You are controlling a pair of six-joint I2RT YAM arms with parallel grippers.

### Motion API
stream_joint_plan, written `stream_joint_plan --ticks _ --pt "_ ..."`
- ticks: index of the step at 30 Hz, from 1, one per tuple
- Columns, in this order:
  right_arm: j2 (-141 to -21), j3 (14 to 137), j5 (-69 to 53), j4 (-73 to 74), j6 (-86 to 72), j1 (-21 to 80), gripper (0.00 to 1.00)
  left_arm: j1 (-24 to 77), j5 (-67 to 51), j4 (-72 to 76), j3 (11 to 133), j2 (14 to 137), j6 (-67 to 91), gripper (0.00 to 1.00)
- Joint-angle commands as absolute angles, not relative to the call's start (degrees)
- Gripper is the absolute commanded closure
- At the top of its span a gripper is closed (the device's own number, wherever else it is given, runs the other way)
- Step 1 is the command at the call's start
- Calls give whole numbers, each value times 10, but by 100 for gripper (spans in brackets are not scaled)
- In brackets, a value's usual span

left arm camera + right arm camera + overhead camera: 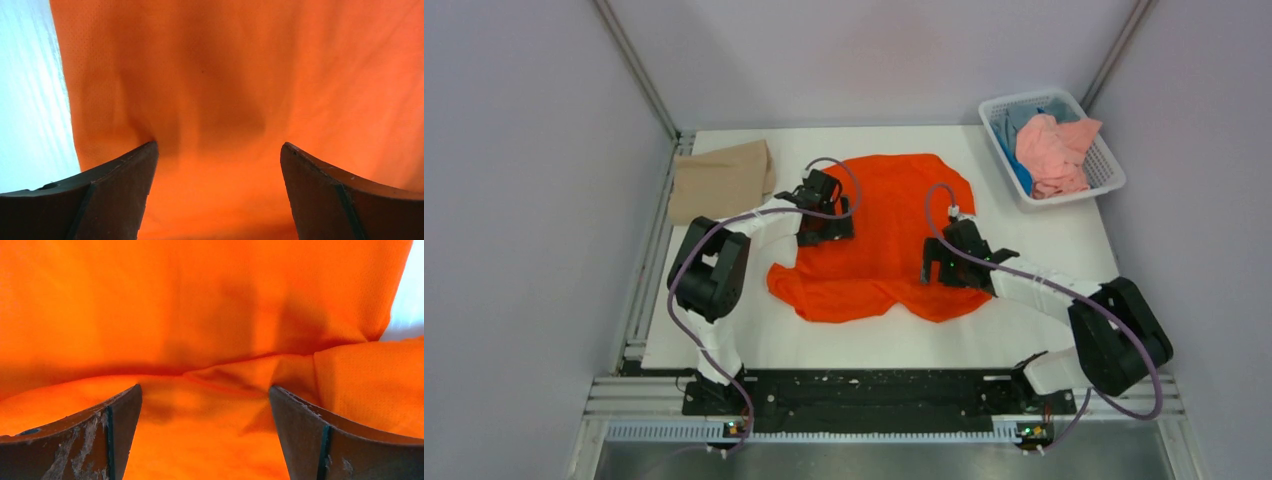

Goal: Fold and stack the t-shirts
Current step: Flatten out the tshirt

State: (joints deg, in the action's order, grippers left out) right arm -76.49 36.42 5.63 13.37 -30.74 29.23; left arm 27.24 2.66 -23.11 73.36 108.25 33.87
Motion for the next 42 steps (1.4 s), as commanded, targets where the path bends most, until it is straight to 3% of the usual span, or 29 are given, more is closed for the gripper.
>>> stream_joint_plan --ticks 1,7,13,17,20,25,32,37,42 --pt "-842 404 129 110 -341 286 1 265 31 -209 690 1083 344 1" --pt "-961 490 96 89 -304 243 1 285 -39 -174 545 1028 409 6" --pt "-1136 746 70 120 -207 238 1 451 -102 -103 375 902 472 5" --pt "-1227 897 -24 126 -198 245 3 548 -169 -6 344 946 498 4" --pt "-1238 942 -15 138 -164 272 4 578 -170 -25 384 987 495 6" --pt "-1170 921 55 148 -135 285 2 588 -96 -131 438 944 458 6" --pt "-1036 793 91 101 -135 285 1 572 58 -212 502 852 422 1" --pt "-996 703 39 64 -167 285 1 471 72 -192 503 825 414 1" --pt "-1003 660 67 56 -195 285 1 358 80 -168 505 841 409 1"
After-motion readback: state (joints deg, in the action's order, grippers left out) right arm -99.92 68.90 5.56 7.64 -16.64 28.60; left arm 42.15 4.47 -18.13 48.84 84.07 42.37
